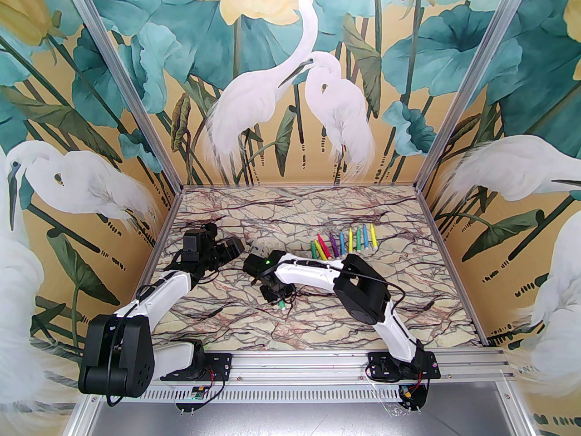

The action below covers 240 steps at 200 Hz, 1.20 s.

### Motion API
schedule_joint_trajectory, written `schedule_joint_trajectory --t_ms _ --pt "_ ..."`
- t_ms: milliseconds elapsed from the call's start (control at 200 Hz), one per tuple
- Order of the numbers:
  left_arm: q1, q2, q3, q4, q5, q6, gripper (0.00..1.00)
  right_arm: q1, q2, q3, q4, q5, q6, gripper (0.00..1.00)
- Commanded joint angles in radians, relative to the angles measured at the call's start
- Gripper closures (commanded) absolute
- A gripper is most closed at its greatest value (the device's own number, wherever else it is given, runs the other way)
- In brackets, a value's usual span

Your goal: Open the pen caps

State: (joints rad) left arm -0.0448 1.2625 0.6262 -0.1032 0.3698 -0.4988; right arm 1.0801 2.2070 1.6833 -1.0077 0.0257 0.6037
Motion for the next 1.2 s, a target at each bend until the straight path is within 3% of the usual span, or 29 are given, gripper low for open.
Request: schedule_joint_trajectory --t_ms 0,305,575,810,990,1195 --pt "0.008 -0.023 -0.022 0.01 0.014 -0.012 0.24 -0.002 0.06 -0.047 0.027 0.033 0.019 0.76" --pt "0.008 -0.04 -0.031 0.002 0.041 -0.022 0.24 -0.039 -0.011 -0.15 0.126 0.024 -0.014 0.88" --pt "0.006 -0.04 -0.028 0.053 0.179 -0.05 0.27 -0.117 -0.169 -0.288 0.308 -0.093 -0.107 1.0" --pt "-0.002 -0.031 -0.024 0.135 0.332 -0.11 0.3 -0.196 -0.343 -0.442 0.503 -0.241 -0.157 1.0" --pt "-0.056 0.004 0.01 0.191 0.448 -0.134 0.31 -0.241 -0.468 -0.547 0.627 -0.324 -0.208 1.0" --pt "-0.186 0.067 0.082 0.218 0.487 -0.122 0.35 -0.249 -0.571 -0.611 0.695 -0.339 -0.26 1.0"
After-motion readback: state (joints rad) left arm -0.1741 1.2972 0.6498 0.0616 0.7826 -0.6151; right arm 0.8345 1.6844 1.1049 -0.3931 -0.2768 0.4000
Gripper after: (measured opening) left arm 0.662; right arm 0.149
